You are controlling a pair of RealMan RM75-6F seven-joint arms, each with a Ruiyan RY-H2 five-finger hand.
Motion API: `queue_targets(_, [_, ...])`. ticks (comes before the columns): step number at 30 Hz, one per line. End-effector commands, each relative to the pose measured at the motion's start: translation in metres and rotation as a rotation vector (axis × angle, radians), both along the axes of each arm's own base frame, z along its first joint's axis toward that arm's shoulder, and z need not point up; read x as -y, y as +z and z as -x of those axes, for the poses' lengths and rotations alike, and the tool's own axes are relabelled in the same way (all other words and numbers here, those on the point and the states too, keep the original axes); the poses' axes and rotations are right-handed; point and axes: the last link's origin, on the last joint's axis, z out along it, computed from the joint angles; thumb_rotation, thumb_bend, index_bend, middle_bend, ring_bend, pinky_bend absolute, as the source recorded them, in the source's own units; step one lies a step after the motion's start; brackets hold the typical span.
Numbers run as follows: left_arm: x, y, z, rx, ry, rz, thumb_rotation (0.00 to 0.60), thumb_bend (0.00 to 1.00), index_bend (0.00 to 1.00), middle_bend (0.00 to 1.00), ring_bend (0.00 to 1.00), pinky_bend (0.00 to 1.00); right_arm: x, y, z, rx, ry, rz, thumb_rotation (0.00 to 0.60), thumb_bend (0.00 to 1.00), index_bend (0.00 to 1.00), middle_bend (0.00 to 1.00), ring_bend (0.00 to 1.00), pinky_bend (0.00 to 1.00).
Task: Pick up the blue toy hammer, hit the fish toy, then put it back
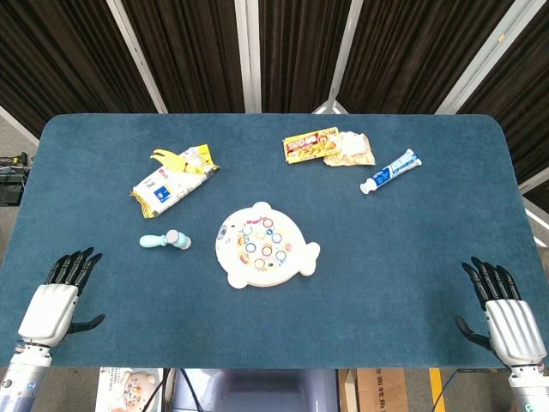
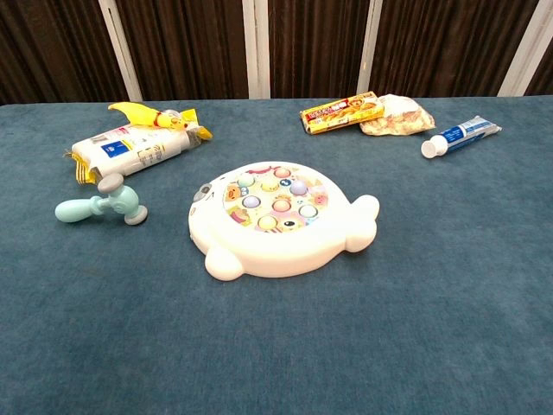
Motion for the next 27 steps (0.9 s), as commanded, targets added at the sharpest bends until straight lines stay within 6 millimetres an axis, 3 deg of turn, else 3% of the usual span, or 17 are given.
queue_targets(1, [0.000,0.000,0.000,0.000,0.000,0.001,0.600,0.10,0.00,0.00,0.00,0.00,0.000,0.000,0.000,0.001,0.002,0.006,0.600,0.31,0.00,0.00,0.00,0.00])
queue_targets(18, [-0.011,0.002,-0.002,0.001,-0.003,-0.014,0.600,0.10,0.02,0.00,0.00,0.00,0.001,-0.001,-0.001,0.007,0.002,0.010,0.600,0.31,0.00,0.00,0.00,0.00])
queue_targets(23, [-0.031,0.003,-0.010,0.016,0.015,-0.001,0.600,0.10,0.10,0.03,0.00,0.00,0.003,-0.002,0.000,0.015,-0.006,0.008,0.600,0.31,0.00,0.00,0.00,0.00])
queue_targets(27, [-0.065,0.002,-0.024,-0.040,-0.019,-0.006,0.600,0.16,0.23,0.11,0.00,0.00,0.004,-0.004,0.000,0.017,-0.014,-0.003,0.600,0.31,0.00,0.00,0.00,0.00])
